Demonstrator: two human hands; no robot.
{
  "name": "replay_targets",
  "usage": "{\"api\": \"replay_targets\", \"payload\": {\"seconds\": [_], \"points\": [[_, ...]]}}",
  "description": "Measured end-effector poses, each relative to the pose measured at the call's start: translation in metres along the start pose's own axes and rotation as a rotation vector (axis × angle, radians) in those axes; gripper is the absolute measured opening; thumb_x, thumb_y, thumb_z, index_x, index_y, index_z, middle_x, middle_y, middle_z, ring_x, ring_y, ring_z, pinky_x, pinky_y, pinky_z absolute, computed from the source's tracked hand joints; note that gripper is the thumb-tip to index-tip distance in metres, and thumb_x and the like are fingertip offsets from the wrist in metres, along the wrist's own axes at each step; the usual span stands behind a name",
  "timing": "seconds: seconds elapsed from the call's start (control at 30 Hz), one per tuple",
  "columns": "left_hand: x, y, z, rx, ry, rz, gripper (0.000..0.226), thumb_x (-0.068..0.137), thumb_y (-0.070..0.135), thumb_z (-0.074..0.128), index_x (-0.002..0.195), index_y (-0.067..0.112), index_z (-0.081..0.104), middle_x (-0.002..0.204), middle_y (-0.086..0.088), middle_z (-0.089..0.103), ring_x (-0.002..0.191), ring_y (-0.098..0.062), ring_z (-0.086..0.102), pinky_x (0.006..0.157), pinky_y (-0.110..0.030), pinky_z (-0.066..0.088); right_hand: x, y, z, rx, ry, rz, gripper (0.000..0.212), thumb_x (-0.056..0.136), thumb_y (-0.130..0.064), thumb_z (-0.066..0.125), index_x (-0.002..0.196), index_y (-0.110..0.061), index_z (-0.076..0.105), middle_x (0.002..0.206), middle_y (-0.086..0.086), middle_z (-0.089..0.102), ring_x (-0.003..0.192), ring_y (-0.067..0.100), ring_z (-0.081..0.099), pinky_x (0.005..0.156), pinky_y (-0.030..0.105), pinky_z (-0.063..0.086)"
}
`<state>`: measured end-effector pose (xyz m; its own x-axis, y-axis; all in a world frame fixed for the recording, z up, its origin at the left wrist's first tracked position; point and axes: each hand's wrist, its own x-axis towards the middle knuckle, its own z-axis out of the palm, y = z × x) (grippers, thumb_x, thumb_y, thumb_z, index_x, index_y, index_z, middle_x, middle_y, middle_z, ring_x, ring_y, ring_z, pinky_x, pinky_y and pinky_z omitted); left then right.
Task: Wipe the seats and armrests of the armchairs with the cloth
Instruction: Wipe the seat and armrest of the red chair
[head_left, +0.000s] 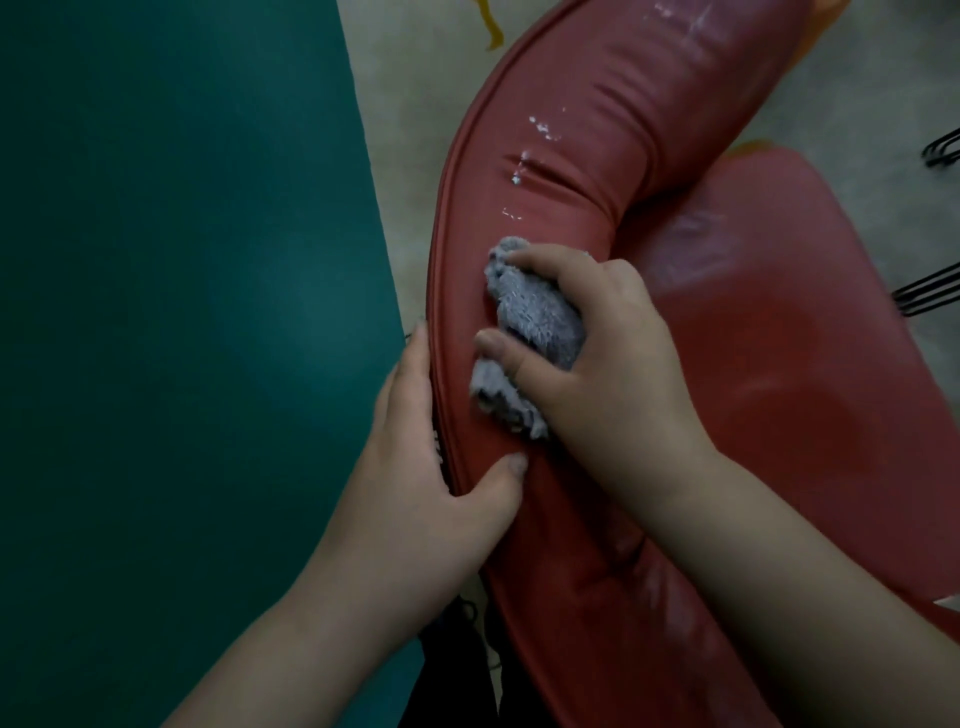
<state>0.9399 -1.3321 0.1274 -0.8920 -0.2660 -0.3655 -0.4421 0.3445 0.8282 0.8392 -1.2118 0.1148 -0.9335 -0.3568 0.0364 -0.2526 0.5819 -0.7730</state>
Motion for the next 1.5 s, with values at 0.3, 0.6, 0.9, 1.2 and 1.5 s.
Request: {"api": "replay_targets", "payload": {"seconds": [0.3, 0.6, 0.9, 1.2, 1.5], "points": [[0.000, 0.001, -0.002, 0.020, -0.018, 0.005, 0.102, 0.067, 0.046, 0.065, 0.151, 0.045, 0.008, 0.152, 0.024, 0.027, 0.137, 0.002, 0.032, 0.114, -0.033, 0.033, 0.002, 0.015, -0.008, -0.043, 0.137, 0.063, 0.039, 0.081, -0.044, 0.062, 0.116, -0.028, 0.063, 0.123, 0.004, 0.038, 0.120, 0.019, 0.044, 0.108, 0.029, 0.036], [0.001, 0.000, 0.000, 0.018, -0.013, 0.008, 0.101, 0.066, 0.043, 0.065, 0.151, 0.045, 0.010, 0.151, 0.024, 0.028, 0.136, 0.002, 0.034, 0.113, -0.034, 0.034, 0.003, 0.015, 0.000, 0.073, 0.153, 0.008, 0.034, 0.081, -0.028, 0.073, 0.110, -0.014, 0.061, 0.114, 0.010, 0.054, 0.110, 0.017, 0.051, 0.100, 0.024, 0.039], [0.004, -0.001, -0.002, 0.011, -0.001, 0.013, 0.099, 0.069, 0.044, 0.069, 0.151, 0.042, 0.013, 0.151, 0.021, 0.030, 0.136, 0.007, 0.032, 0.113, -0.025, 0.030, -0.007, 0.005, 0.009, 0.073, 0.080, -0.109, 0.026, 0.090, -0.037, 0.056, 0.090, -0.015, 0.070, 0.095, 0.006, 0.050, 0.093, 0.020, 0.053, 0.087, 0.036, 0.045], [0.018, 0.001, -0.010, 0.070, -0.017, 0.030, 0.116, 0.060, 0.049, 0.075, 0.152, 0.042, 0.005, 0.154, 0.023, 0.023, 0.135, 0.010, 0.029, 0.104, -0.002, 0.022, 0.012, -0.007, 0.015, 0.156, 0.044, -0.210, 0.027, 0.082, -0.034, 0.067, 0.107, -0.021, 0.068, 0.098, 0.000, 0.053, 0.095, 0.018, 0.056, 0.088, 0.036, 0.048], [0.020, 0.001, -0.011, 0.106, -0.051, 0.054, 0.119, 0.054, 0.050, 0.072, 0.151, 0.043, 0.003, 0.149, 0.032, 0.014, 0.134, 0.016, 0.021, 0.105, 0.000, 0.019, 0.008, 0.010, 0.004, 0.243, 0.141, -0.062, 0.022, 0.080, -0.030, 0.073, 0.098, -0.026, 0.062, 0.100, 0.009, 0.057, 0.094, 0.007, 0.057, 0.086, 0.014, 0.043]]}}
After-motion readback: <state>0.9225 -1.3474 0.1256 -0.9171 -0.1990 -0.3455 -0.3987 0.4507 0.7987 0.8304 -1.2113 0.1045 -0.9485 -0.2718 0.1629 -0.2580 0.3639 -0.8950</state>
